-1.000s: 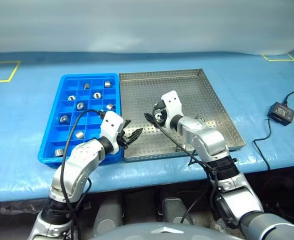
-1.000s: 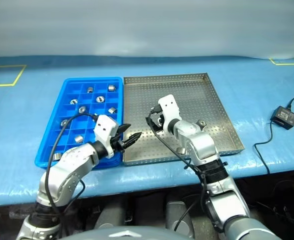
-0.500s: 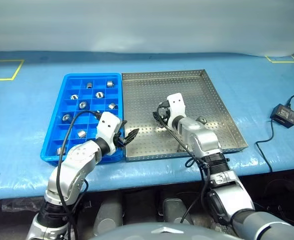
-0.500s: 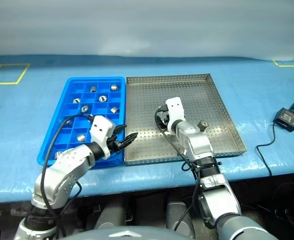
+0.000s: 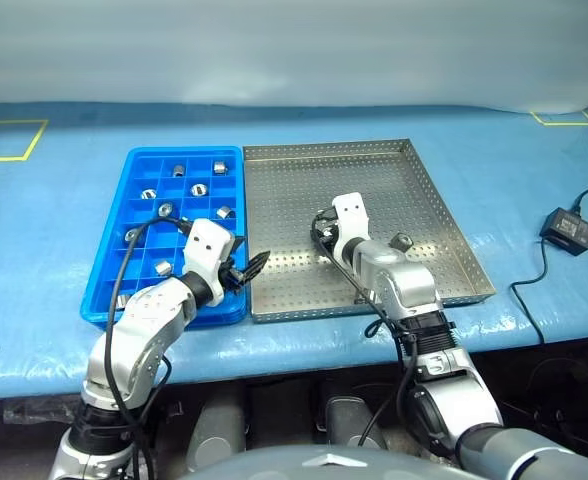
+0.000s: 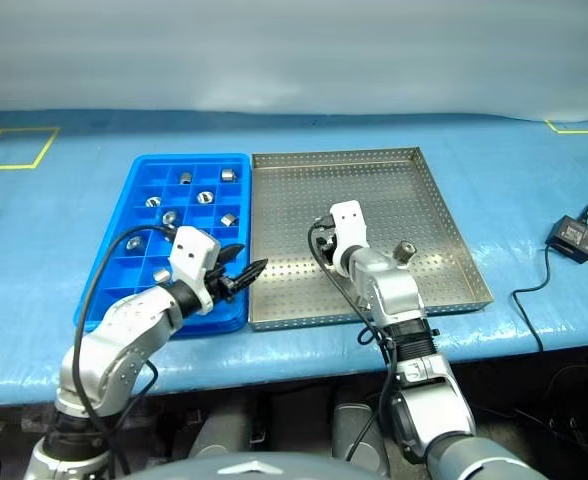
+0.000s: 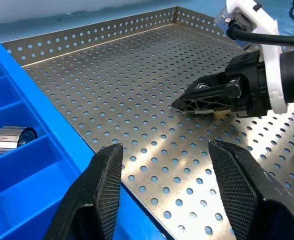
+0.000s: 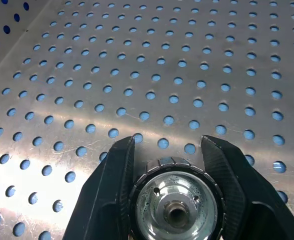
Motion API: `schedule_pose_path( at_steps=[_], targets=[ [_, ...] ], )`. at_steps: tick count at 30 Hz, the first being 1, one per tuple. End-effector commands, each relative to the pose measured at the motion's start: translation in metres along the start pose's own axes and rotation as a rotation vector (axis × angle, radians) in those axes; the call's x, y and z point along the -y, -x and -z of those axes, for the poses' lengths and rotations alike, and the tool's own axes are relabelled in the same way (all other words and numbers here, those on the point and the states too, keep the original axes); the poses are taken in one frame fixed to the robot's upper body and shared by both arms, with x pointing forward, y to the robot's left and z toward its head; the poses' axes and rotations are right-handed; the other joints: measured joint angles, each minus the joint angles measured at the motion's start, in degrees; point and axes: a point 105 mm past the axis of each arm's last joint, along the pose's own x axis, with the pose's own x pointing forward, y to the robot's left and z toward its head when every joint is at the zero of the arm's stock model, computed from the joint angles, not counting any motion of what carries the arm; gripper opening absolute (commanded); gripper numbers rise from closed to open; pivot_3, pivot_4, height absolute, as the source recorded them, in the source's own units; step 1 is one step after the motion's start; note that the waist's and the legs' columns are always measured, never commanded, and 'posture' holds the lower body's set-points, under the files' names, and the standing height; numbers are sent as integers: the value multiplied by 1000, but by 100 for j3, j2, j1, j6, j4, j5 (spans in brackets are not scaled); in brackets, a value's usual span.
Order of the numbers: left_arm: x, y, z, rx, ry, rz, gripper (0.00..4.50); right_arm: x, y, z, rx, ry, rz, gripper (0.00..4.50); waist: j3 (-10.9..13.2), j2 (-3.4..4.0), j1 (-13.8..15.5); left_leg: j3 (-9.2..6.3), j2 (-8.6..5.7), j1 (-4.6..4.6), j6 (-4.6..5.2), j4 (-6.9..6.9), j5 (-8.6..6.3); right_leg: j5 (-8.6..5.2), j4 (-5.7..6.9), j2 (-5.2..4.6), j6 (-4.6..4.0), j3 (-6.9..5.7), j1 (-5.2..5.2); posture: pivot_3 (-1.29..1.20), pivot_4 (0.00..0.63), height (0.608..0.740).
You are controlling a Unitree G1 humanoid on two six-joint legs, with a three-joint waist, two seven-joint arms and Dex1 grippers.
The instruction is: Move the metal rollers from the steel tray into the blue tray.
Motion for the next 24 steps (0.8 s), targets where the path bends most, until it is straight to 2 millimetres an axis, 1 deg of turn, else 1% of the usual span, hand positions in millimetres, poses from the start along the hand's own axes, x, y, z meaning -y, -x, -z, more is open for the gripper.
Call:
schedule_pose_path(
  at_steps=[1, 4, 6, 9, 11, 12, 14, 16, 18, 20, 24],
  targets=[
    [-7, 12, -20, 68, -44, -38, 2947, -16, 13, -44, 156, -6, -85, 1736, 1, 2, -2, 0, 0, -1, 0, 0, 0, 0, 0, 0, 0, 0, -1, 50, 150, 740],
    [-17, 21, -20, 56, -57, -88, 2947, -32, 20, -64, 206, 8, -147, 1736, 2, 2, -3, 0, 3, -1, 0, -3, 0, 0, -1, 0, 0, 0, -3, 63, 150, 740],
    [-23, 28, -19, 51, -60, -120, 2947, -47, 26, -77, 242, 16, -217, 1736, 2, 2, 13, -1, 3, 0, 0, -4, 0, 0, 0, 0, -1, 0, -3, 78, 150, 740],
    [-31, 38, -19, 44, -71, -173, 2947, -83, 37, -90, 267, 18, -404, 1736, 2, 3, 44, -1, 9, 0, 0, -5, 0, -1, -1, 0, -1, -1, -3, 106, 150, 740],
    [-36, 45, -15, 15, -86, -216, 2947, -112, 44, -91, 272, 55, -547, 1736, 2, 3, 62, -3, 9, 0, 0, -5, 0, -1, -1, 0, -1, -3, -3, 126, 150, 740],
    [-39, 48, -11, -18, -104, -243, 2947, -122, 45, -90, 275, 75, -594, 1736, 2, 2, 64, -4, 10, 0, -1, -6, 0, -1, -2, 0, -1, -4, -2, 142, 150, 740],
    [-45, 54, 6, -128, -183, -295, 2947, -134, 38, -81, 273, 159, -612, 1736, 2, 3, 71, -4, 10, 2, -1, -9, -1, -2, -2, -1, -2, -5, 0, 163, 150, 740],
    [-43, 58, 12, -129, -155, -294, 2947, -149, 35, -75, 267, 183, -685, 1736, 2, 3, 105, -1, 2, 6, -2, -12, 0, -3, -3, -1, -3, -5, -1, 188, 150, 740],
    [-41, 63, 5, -64, -100, -301, 2947, -162, 31, -75, 280, 211, -729, 1736, 3, 2, 192, -2, 13, 5, -4, -12, -1, -3, -7, -8, -3, -6, -2, 217, 150, 740],
    [-40, 69, -2, -14, -74, -317, 2947, -170, 25, -80, 292, 212, -746, 1736, 4, 0, 256, -1, 21, 2, -5, -12, -1, -2, -6, -13, -3, -8, -7, 244, 150, 740],
    [-37, 78, -11, 63, -32, -332, 2947, -180, 5, -83, 289, 207, -751, 1736, 4, 0, 370, -5, 26, 4, -20, -20, -1, -3, -5, -10, -6, -16, -10, 287, 150, 740]
  ],
)
